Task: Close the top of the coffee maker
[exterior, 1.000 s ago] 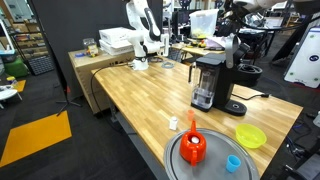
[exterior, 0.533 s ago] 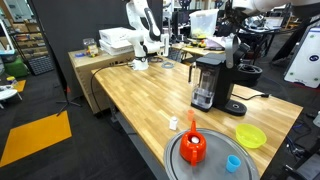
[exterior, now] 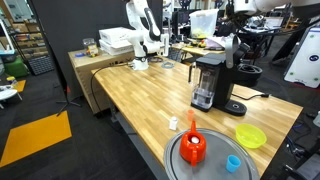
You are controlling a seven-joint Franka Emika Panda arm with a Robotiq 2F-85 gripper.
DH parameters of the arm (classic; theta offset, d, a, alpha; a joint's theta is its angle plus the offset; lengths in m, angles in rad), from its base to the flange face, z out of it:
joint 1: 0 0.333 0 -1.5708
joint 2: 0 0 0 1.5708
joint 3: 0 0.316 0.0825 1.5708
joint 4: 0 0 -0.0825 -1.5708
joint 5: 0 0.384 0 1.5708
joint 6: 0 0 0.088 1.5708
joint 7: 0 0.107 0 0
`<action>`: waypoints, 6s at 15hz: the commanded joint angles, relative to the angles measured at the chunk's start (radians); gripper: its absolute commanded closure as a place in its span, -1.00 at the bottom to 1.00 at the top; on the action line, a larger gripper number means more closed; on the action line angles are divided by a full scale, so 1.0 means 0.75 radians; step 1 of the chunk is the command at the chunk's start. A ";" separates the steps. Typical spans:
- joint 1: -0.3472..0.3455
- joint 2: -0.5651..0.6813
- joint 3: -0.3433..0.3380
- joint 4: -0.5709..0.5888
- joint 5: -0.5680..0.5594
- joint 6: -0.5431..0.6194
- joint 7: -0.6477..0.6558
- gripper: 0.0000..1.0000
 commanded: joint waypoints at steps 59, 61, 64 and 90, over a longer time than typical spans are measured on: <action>0.187 0.013 -0.163 -0.001 0.486 -0.003 -0.468 0.98; 0.187 0.013 -0.163 -0.001 0.486 -0.003 -0.468 0.98; 0.187 0.013 -0.163 -0.001 0.486 -0.003 -0.468 0.98; 0.161 0.072 -0.202 0.003 0.589 -0.003 -0.902 1.00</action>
